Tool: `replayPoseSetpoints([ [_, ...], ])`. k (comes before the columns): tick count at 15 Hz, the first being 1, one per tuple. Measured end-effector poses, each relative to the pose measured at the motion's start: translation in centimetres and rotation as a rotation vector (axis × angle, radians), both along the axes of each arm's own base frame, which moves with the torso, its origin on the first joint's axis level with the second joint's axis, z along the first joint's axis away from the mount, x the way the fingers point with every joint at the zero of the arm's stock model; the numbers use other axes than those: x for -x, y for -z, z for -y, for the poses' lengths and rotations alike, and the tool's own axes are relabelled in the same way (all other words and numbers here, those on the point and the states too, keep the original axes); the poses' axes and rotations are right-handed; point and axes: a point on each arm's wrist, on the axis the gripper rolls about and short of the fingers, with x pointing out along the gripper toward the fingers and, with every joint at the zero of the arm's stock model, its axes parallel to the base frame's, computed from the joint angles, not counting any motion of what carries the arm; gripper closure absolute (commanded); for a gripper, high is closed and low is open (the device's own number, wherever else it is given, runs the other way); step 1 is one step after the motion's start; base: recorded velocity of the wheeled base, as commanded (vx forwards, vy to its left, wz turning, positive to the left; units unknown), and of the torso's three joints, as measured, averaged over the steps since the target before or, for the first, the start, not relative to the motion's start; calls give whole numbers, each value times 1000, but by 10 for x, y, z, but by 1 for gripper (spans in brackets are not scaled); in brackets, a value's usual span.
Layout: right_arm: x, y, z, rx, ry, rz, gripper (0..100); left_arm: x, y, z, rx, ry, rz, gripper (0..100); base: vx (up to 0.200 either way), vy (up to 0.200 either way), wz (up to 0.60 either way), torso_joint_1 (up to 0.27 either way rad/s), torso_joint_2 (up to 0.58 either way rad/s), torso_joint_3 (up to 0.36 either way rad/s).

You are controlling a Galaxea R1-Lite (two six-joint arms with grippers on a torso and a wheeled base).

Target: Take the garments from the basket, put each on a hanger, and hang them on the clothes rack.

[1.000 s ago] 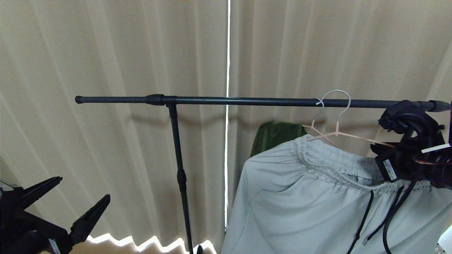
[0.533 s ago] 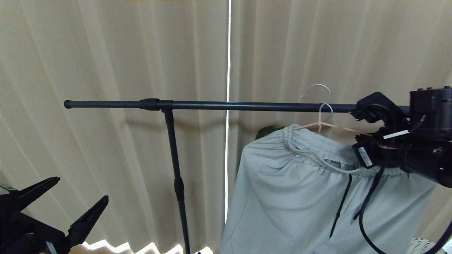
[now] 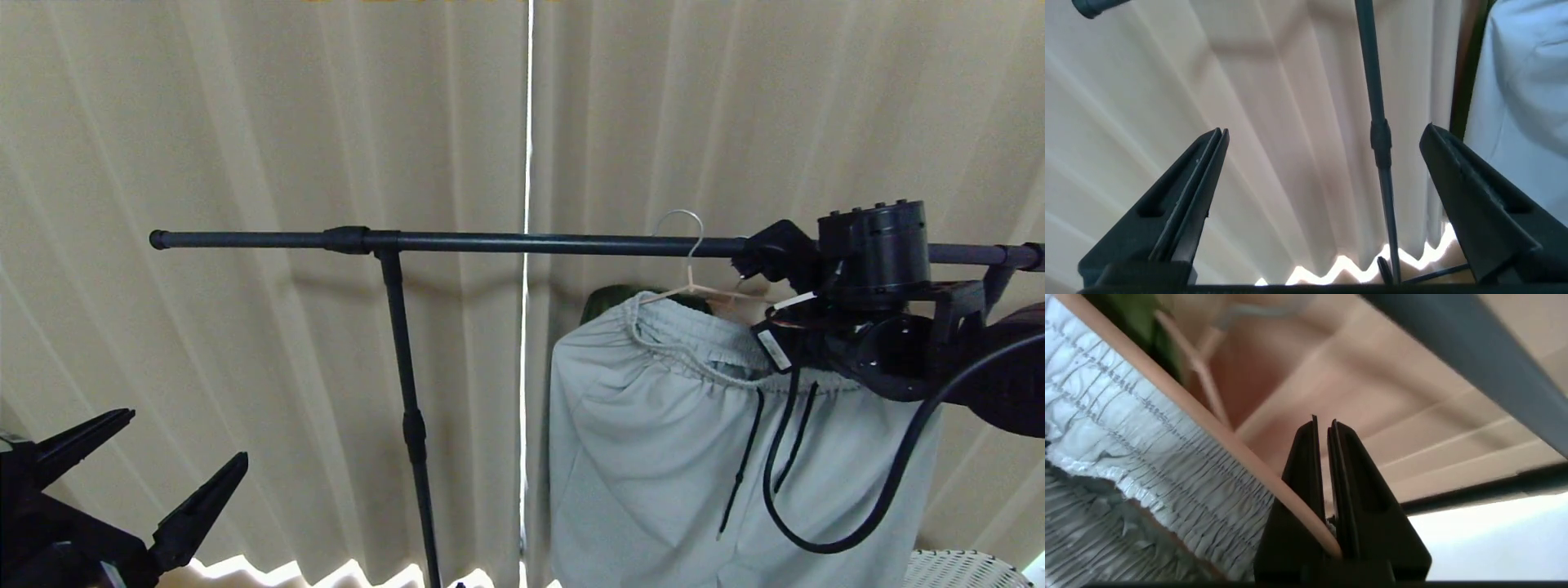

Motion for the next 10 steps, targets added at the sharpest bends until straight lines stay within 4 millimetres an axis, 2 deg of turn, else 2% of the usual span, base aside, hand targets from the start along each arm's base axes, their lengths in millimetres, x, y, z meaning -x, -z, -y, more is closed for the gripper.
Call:
replayPoseSetpoints([
  [4,-7,15,-13,19,-25,-39,100,2,-1,0,-3,0,11,0,0,0,0,0,0,0],
  [10,-5,21,-30,28,-74,-56,100,2,-1,0,-4,3,11,0,0,0,0,0,0,0],
])
